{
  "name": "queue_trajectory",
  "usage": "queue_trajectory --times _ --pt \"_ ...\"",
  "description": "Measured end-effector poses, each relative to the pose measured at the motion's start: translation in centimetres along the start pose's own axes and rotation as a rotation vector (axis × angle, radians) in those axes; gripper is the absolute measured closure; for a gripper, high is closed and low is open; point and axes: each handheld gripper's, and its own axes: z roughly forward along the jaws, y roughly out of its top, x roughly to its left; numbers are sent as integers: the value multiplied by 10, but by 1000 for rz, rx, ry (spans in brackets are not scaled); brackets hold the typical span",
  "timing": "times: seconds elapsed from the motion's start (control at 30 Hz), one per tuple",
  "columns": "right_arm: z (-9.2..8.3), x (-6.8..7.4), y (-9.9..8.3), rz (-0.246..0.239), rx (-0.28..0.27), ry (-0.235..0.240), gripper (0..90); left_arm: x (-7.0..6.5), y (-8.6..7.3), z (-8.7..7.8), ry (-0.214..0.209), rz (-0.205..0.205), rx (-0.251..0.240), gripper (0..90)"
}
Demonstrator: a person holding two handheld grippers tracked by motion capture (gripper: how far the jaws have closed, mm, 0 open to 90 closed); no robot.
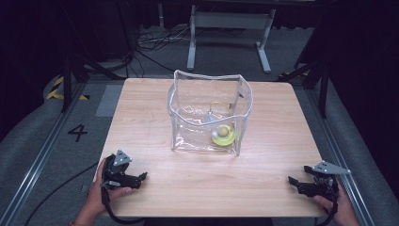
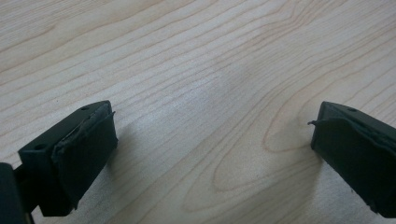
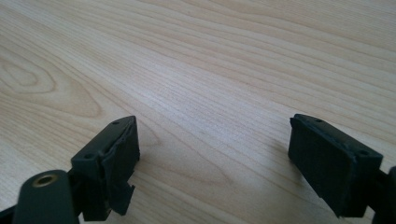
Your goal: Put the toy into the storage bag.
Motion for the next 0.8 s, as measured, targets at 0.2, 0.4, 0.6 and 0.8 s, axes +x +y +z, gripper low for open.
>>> queue_trajectory --times 0.2,0.4,0.6,0.8 --pt "0 0 0 0 0 -1 164 -1 0 0 9 -12 -3 5" --pt "0 0 0 0 0 0 164 -1 0 1 4 -15 -4 2" --pt "0 0 0 0 0 -1 164 0 1 1 6 -11 -5 2" --pt "0 0 0 0 0 -1 163 0 1 1 7 -13 -7 2"
